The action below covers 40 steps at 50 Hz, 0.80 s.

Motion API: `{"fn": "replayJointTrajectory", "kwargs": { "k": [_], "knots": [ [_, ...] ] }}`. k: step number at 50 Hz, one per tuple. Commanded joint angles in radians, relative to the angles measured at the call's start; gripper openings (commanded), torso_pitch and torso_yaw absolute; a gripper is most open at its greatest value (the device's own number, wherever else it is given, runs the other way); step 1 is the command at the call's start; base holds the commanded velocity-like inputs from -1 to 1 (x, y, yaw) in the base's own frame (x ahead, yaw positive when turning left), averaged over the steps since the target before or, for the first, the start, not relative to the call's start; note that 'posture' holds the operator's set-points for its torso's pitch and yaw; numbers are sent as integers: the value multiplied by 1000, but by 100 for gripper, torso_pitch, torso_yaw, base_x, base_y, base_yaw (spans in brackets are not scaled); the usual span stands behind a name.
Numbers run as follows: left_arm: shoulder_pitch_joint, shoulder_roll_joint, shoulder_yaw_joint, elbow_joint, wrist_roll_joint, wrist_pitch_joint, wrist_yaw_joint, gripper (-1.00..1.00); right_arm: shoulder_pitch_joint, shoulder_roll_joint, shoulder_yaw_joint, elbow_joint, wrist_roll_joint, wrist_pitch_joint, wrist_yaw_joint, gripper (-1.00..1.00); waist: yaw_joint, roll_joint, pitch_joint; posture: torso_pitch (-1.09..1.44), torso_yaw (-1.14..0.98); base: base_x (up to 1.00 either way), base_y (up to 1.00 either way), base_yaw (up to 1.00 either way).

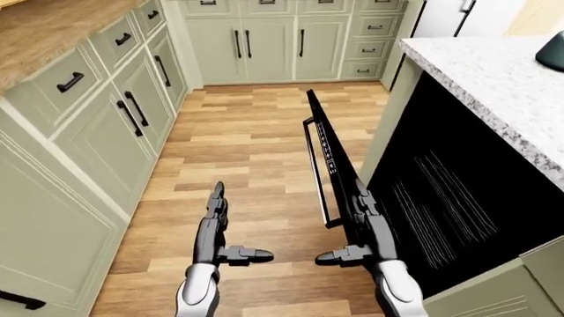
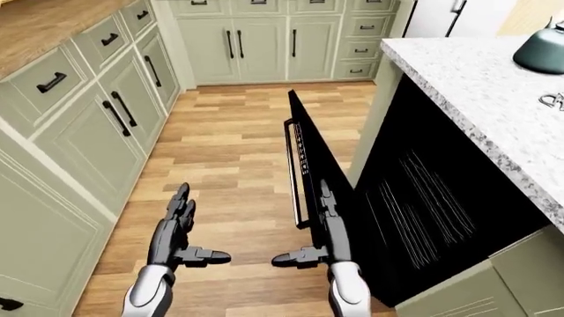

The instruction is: Close the dishwasher door

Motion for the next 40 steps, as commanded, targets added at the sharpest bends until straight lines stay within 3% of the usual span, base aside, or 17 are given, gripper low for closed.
{"fn": "replayJointTrajectory", "kwargs": {
  "k": [1, 10, 14, 26, 32, 37, 40],
  "knots": [
    [-22, -2, -8, -53, -3, -37, -4, 100, -15, -3, -9, -58, 1, -35, -7, 100, -1, 2, -24, 0, 0, 0, 0, 0],
    [-26, 4, 9, -64, -15, -23, -7, 100, -20, -1, -8, -77, -1, -10, -16, 100, 7, -6, -31, 0, 0, 0, 0, 0],
    [-25, 4, 13, -70, -17, -20, -5, 100, -71, 9, 0, 15, 0, -39, -30, 100, 8, -6, -27, 0, 0, 0, 0, 0],
    [-24, 17, 58, -121, -53, 20, -15, 100, -505, 105, 62, 482, -52, -37, -81, 100, 4, 4, -28, 0, 0, 0, 0, 0],
    [-30, 22, 73, -123, -66, 28, -20, 100, -728, 167, 56, 784, -62, -112, -101, 100, 7, 15, -33, 0, 0, 0, 0, 0],
    [-31, 23, 75, -126, -68, 30, -21, 100, -952, 223, 11, 1229, -45, -310, -113, 100, 5, 26, -38, 0, 0, 0, 0, 0],
    [-25, 24, 79, -146, -73, 42, -23, 100, -1007, 272, -12, 1365, -51, -347, -97, 100, 5, 31, -42, 0, 0, 0, 0, 0]
  ]
}}
